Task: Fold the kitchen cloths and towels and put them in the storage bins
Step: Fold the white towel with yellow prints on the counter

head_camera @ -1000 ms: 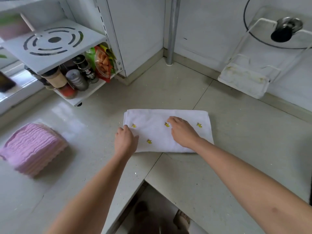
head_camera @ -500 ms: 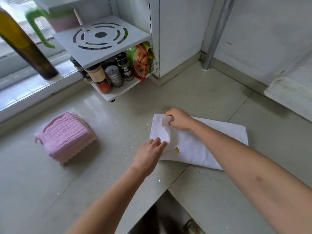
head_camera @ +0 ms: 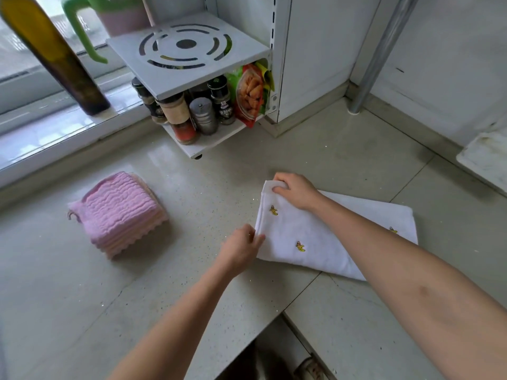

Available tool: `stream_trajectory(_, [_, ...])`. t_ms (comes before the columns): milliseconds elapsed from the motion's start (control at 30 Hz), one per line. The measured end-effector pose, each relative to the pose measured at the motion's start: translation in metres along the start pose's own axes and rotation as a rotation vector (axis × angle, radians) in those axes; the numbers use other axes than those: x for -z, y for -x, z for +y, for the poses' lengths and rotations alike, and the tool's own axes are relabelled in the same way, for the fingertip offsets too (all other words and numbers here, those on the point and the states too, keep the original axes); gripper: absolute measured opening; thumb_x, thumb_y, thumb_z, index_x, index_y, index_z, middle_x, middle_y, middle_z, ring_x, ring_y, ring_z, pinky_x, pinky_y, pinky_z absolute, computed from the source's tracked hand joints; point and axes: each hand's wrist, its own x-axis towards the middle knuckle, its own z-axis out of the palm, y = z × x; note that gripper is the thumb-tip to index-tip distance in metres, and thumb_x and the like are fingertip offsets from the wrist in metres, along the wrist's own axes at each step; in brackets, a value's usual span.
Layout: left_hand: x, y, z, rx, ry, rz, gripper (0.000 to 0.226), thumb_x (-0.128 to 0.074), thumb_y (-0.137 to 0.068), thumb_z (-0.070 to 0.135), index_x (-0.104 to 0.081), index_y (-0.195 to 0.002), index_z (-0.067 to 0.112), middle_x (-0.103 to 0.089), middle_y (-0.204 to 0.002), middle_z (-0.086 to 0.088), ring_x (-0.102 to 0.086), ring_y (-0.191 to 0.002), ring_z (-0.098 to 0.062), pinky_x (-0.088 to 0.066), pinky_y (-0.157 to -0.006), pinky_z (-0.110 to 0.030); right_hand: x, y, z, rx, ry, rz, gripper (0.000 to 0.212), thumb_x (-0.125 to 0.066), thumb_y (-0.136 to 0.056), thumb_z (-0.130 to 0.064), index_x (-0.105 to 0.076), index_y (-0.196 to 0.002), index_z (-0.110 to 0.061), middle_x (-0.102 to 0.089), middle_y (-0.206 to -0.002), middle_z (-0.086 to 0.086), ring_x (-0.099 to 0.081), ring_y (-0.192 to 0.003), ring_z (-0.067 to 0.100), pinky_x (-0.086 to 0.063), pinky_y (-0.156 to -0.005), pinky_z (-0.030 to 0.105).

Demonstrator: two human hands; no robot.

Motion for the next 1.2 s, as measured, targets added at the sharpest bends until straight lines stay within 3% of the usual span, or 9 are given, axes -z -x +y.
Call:
stream_trajectory(133, [-0.006, 0.003, 0.007, 0.019, -0.270, 0.168, 0.032, -0.050, -0.094, 0.039, -0.042, -0.117, 0.018, -0.063, -0.104, 0.000, -0.060, -0.098, -0.025, -0.043, -0.089, -0.039, -0.007, 0.009, 0.011, -0.001, 0.149, 0.126, 0.024, -0.059, -0.089, -0.019, -0.057, -0.111, -0.009, -0.060, -0.114, 0.007, -0.052, -0.105, 0.028, -0.038, -0.087, 0.034])
stream_trajectory(233, [-0.007, 0.001, 0.011, -0.224, -0.388, 0.408, 0.036, -0.046, -0.096, 0.033, -0.043, -0.130, 0.020, -0.055, -0.125, 0.001, -0.049, -0.115, -0.023, -0.035, -0.091, -0.034, 0.002, 0.039, 0.022, -0.015, 0.201, 0.297, 0.026, -0.052, -0.093, -0.015, -0.055, -0.117, -0.004, -0.058, -0.117, 0.012, -0.051, -0.107, 0.032, -0.036, -0.092, 0.037])
stream_trajectory(400, [-0.037, -0.024, 0.044, -0.582, -0.548, 0.314, 0.045, -0.024, -0.100, 0.025, -0.044, -0.140, 0.015, -0.043, -0.147, -0.003, -0.029, -0.142, -0.026, -0.019, -0.117, -0.040, 0.010, 0.097, 0.065, -0.066, 0.392, 0.333, 0.049, -0.027, -0.096, -0.029, -0.050, -0.131, -0.004, -0.049, -0.138, 0.013, -0.042, -0.131, 0.031, -0.024, -0.112, 0.035])
stream_trajectory(567, [-0.064, -0.046, 0.051, -0.484, -0.669, 0.127, 0.054, -0.011, -0.103, 0.034, 0.000, -0.153, 0.017, 0.006, -0.160, 0.002, 0.013, -0.147, -0.021, 0.009, -0.119, -0.041, -0.027, 0.118, 0.070, -0.135, 0.428, 0.240, 0.063, -0.015, -0.095, -0.045, -0.032, -0.147, -0.013, -0.027, -0.155, 0.005, -0.023, -0.144, 0.023, -0.003, -0.117, 0.034])
stream_trajectory(667, [-0.066, -0.061, 0.045, -0.469, -0.777, 0.191, 0.066, 0.004, -0.092, 0.052, 0.005, -0.152, 0.026, 0.012, -0.159, 0.005, 0.015, -0.146, -0.027, 0.009, -0.118, -0.048, -0.023, 0.114, 0.087, -0.225, 0.491, 0.274, 0.063, -0.015, -0.095, -0.049, -0.026, -0.149, -0.020, -0.022, -0.157, 0.001, -0.019, -0.145, 0.021, -0.003, -0.117, 0.037])
stream_trajectory(833, [-0.063, -0.069, 0.048, -0.298, -0.758, 0.215, 0.061, -0.009, -0.098, 0.052, 0.009, -0.151, 0.029, 0.016, -0.159, 0.000, 0.017, -0.145, -0.028, 0.010, -0.114, -0.054, 0.006, 0.133, 0.122, -0.605, 0.455, 0.379, 0.057, -0.011, -0.099, -0.042, -0.006, -0.152, -0.023, -0.001, -0.160, -0.002, 0.001, -0.147, 0.015, 0.002, -0.120, 0.039])
stream_trajectory(933, [-0.054, -0.059, 0.044, -0.178, -0.451, 0.316, 0.066, -0.033, -0.098, 0.047, -0.011, -0.152, 0.017, -0.002, -0.159, -0.014, -0.008, -0.145, -0.031, -0.016, -0.115, -0.044, -0.001, 0.131, 0.097, -0.501, 0.398, 0.412, 0.056, -0.010, -0.100, -0.038, -0.008, -0.152, -0.018, -0.002, -0.160, 0.002, -0.001, -0.148, 0.017, 0.007, -0.118, 0.034])
stream_trajectory(1033, [-0.039, -0.049, 0.043, -0.084, -0.114, 0.456, 0.058, -0.052, -0.094, 0.036, -0.036, -0.138, 0.000, -0.040, -0.136, -0.023, -0.038, -0.123, -0.036, -0.030, -0.099, -0.036, -0.023, 0.126, 0.071, -0.307, 0.381, 0.364, 0.067, 0.005, -0.092, -0.041, -0.015, -0.151, -0.019, -0.007, -0.160, 0.000, -0.003, -0.148, 0.016, 0.010, -0.117, 0.031])
stream_trajectory(1200, [-0.026, -0.057, 0.050, 0.110, -0.004, 0.253, 0.049, -0.045, -0.097, 0.040, -0.051, -0.114, -0.005, -0.060, -0.111, -0.022, -0.055, -0.102, -0.036, -0.036, -0.071, -0.033, -0.031, 0.126, 0.078, -0.284, 0.338, 0.381, 0.062, -0.003, -0.095, -0.034, -0.022, -0.150, -0.013, -0.014, -0.158, 0.002, -0.010, -0.147, 0.018, 0.003, -0.118, 0.027])
